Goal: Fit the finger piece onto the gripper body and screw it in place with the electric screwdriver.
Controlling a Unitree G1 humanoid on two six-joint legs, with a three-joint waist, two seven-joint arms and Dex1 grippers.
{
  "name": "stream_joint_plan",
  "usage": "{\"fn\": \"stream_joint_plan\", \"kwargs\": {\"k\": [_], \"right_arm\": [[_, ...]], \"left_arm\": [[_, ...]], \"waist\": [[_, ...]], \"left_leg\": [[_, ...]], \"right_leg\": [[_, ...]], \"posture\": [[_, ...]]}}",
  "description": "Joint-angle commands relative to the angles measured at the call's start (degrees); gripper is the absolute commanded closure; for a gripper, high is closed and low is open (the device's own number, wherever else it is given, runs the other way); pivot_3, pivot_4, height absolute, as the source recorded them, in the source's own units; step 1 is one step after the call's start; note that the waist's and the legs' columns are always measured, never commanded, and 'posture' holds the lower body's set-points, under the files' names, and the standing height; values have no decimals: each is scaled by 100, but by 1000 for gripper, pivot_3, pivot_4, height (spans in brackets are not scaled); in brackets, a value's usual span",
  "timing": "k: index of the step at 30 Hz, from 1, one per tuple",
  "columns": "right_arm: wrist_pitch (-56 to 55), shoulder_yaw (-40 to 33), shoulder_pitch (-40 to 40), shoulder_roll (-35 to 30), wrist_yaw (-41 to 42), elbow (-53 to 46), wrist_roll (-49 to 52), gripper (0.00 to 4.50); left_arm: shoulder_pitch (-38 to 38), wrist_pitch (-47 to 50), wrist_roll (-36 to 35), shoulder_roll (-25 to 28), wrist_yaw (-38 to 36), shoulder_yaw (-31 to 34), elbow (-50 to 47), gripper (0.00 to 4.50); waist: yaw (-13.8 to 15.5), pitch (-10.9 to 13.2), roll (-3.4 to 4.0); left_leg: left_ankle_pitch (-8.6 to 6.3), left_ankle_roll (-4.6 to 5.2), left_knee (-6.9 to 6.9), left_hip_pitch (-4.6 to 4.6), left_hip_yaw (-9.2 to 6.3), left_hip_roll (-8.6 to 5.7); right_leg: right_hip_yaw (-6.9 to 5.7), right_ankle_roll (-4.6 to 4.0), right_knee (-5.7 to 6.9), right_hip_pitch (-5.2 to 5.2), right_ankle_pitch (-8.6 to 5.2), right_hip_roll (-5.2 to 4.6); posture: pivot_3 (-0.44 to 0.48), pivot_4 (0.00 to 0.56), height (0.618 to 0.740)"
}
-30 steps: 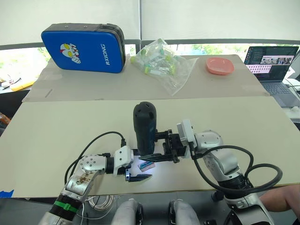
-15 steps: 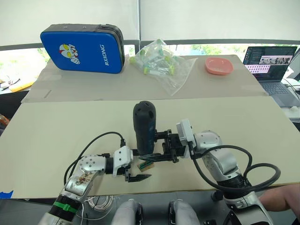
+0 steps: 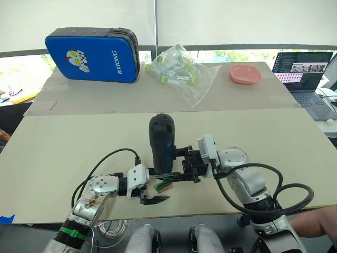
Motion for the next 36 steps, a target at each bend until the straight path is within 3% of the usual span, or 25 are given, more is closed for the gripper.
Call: {"fn": "stream_joint_plan", "kwargs": {"k": [1, 36], "right_arm": [[-101, -1, -14, 17, -56, -14, -48, 2534], [142, 23, -40, -60, -46, -199, 97, 2534]], "left_arm": [[189, 170, 156, 118, -12, -149, 205, 83], [185, 122, 144, 124, -13, -114, 272, 83]], "waist": [[0, -1, 0], [0, -6, 2]], "left_leg": [[-1, -1, 0, 0, 0, 0], [-5, -8, -5, 9, 0, 1]], "right_leg": [[0, 0, 0, 0, 0, 0], [3, -1, -2, 3, -1, -1]], "posture": [[0, 150, 740], [0, 150, 740]]}}
